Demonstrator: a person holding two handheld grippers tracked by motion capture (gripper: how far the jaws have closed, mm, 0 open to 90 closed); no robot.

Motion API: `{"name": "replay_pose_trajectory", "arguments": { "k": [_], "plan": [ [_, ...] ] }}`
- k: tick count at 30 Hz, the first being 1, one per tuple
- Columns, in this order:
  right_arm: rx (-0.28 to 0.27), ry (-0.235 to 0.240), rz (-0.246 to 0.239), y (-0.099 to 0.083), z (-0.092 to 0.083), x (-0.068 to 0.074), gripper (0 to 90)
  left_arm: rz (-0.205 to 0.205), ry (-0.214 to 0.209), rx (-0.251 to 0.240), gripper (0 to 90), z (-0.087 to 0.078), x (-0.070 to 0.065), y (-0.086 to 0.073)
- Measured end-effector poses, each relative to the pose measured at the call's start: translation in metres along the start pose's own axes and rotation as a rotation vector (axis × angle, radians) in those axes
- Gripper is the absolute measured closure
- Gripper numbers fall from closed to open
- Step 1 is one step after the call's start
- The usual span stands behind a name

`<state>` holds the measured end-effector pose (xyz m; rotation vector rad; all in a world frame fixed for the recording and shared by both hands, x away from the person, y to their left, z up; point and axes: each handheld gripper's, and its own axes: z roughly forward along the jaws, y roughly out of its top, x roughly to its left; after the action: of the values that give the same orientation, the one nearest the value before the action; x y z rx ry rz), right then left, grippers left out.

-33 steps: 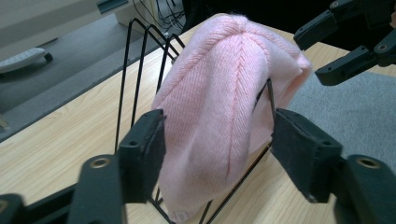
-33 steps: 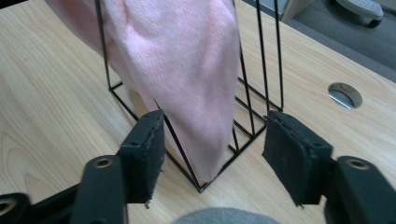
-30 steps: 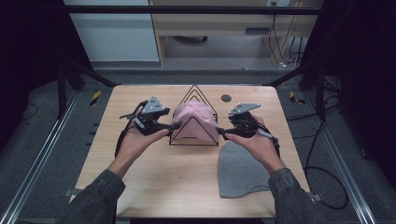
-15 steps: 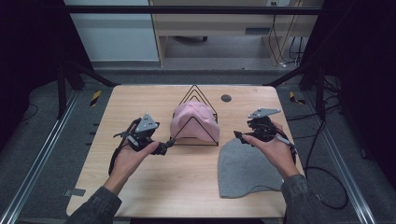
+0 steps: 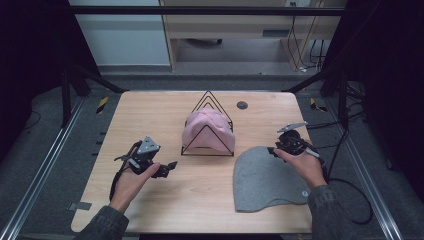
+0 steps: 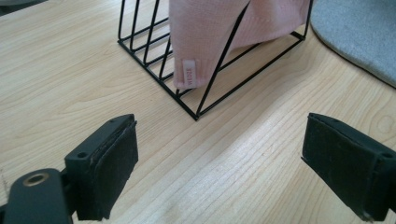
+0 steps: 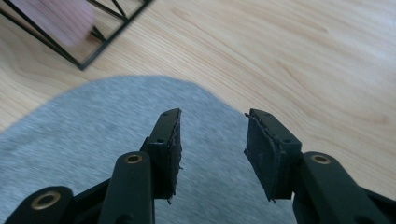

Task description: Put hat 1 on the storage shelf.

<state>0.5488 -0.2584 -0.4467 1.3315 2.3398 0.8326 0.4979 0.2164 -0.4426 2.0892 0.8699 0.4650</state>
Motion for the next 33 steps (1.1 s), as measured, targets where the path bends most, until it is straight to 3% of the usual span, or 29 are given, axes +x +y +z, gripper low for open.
{"name": "replay_pose_trajectory", "arguments": {
  "k": [5,11,21,25,29,33],
  "plan": [
    [0.019,-0.004,0.034,-0.011,0.001,-0.011,53.8,0.01,0.027,0.013,9.9,0.0,0.003,-0.002],
    [0.055,-0.015,0.058,-0.021,0.005,-0.02,50.1,0.009,0.031,0.019,9.9,0.0,0.005,-0.003],
    [0.099,-0.024,0.089,-0.025,0.021,-0.026,45.4,0.02,0.038,0.026,10.1,0.001,0.004,-0.004],
    [0.103,-0.019,0.073,-0.024,0.024,-0.025,51.5,0.021,0.043,0.026,10.3,0.001,0.005,-0.004],
    [0.111,-0.03,0.038,-0.024,0.023,-0.023,67.8,0.023,0.046,0.026,10.4,0.001,0.005,-0.004],
    [0.11,-0.012,0.027,-0.025,0.023,-0.021,78.9,0.024,0.048,0.025,10.5,0.0,0.004,-0.004]
  ]
}}
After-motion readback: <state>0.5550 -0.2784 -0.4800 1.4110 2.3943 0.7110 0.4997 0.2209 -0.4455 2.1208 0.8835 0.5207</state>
